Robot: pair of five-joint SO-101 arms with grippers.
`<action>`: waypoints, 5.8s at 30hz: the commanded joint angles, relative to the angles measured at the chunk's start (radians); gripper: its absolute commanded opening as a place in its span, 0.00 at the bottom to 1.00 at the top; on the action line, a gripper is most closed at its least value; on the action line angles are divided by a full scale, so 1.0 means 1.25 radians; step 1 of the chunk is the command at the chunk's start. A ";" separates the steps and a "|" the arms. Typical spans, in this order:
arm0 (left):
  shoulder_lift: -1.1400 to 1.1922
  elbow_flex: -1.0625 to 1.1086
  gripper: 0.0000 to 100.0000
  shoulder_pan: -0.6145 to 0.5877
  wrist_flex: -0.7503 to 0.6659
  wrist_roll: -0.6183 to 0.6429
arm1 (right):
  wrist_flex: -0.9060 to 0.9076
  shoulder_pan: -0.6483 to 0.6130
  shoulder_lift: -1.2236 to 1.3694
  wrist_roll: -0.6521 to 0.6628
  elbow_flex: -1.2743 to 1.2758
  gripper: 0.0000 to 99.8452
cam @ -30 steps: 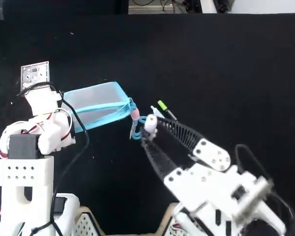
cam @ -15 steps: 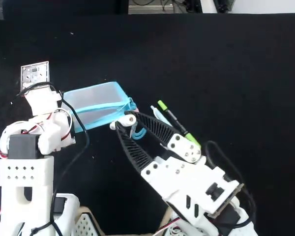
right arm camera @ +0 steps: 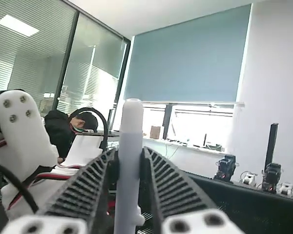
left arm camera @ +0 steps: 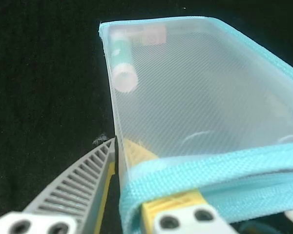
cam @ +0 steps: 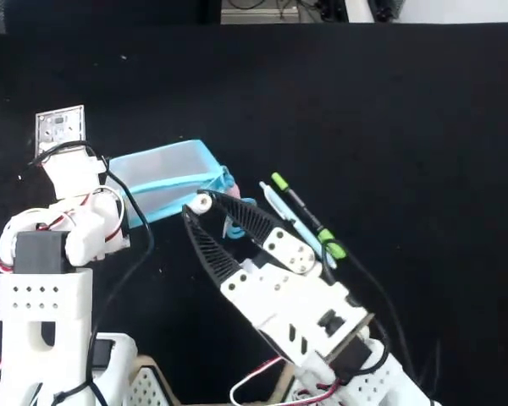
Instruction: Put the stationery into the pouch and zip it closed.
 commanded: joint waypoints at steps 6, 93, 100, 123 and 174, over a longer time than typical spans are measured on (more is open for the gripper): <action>-0.010 -0.017 0.03 0.002 0.002 0.002 | -0.041 -0.004 -0.002 0.047 -0.073 0.01; -0.010 -0.018 0.03 0.002 0.005 0.002 | 0.874 0.142 0.380 -0.117 -0.557 0.16; -0.010 -0.116 0.03 -0.002 0.021 0.001 | 0.811 0.177 0.563 -0.142 -0.566 0.17; 0.377 -0.438 0.03 0.002 0.133 0.007 | 0.733 0.367 0.154 -0.243 -0.312 0.16; 0.360 -0.412 0.03 -0.003 0.144 0.009 | 0.727 0.114 0.839 -0.335 -0.823 0.12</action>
